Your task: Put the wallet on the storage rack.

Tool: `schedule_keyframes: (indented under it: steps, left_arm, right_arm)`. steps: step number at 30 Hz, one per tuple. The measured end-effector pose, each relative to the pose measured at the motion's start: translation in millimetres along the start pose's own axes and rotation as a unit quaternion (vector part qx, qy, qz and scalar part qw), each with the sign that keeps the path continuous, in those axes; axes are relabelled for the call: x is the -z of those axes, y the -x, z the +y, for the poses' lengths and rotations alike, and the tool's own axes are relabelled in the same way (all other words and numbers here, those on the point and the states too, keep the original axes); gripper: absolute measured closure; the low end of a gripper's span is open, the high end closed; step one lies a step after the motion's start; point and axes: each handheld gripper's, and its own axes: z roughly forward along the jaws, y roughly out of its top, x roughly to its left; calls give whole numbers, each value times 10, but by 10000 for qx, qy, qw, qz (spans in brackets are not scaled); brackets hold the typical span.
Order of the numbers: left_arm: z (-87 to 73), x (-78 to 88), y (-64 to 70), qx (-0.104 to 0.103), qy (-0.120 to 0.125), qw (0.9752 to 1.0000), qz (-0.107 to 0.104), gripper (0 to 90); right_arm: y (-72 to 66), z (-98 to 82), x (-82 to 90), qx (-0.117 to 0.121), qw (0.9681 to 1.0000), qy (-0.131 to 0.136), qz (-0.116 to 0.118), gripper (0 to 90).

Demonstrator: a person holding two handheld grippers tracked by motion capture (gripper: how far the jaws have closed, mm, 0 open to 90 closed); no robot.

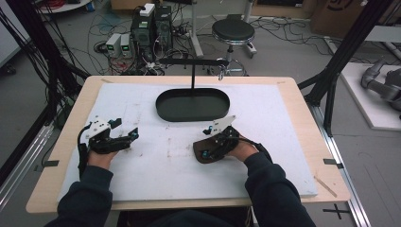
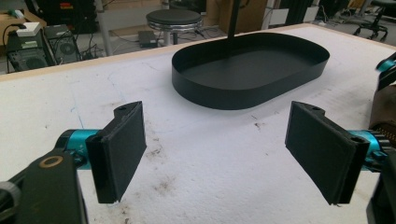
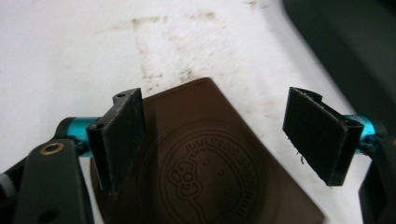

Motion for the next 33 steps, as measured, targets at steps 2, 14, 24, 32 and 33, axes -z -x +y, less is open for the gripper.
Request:
schedule_keyframes:
  steps: [2,14,24,32,33]
  left_arm:
    - [-1,-2,-1,19,6,10000,-2,202]
    - [6,6,8,9,22,10000,-12,203]
    - [7,6,10,11,23,10000,-9,203]
    - [7,4,5,6,26,10000,-32,203]
    - [7,6,7,13,35,10000,-34,203]
  right_arm:
    - [63,-14,-11,-241,9996,-43,111,171]
    - [-16,19,84,-1832,9804,-514,-508,373]
    - [-34,-8,134,-1628,9839,-346,-659,402]
    - [-34,-69,127,-688,9967,-141,-402,243]
    - [-26,-76,124,-631,9971,-117,-399,238]
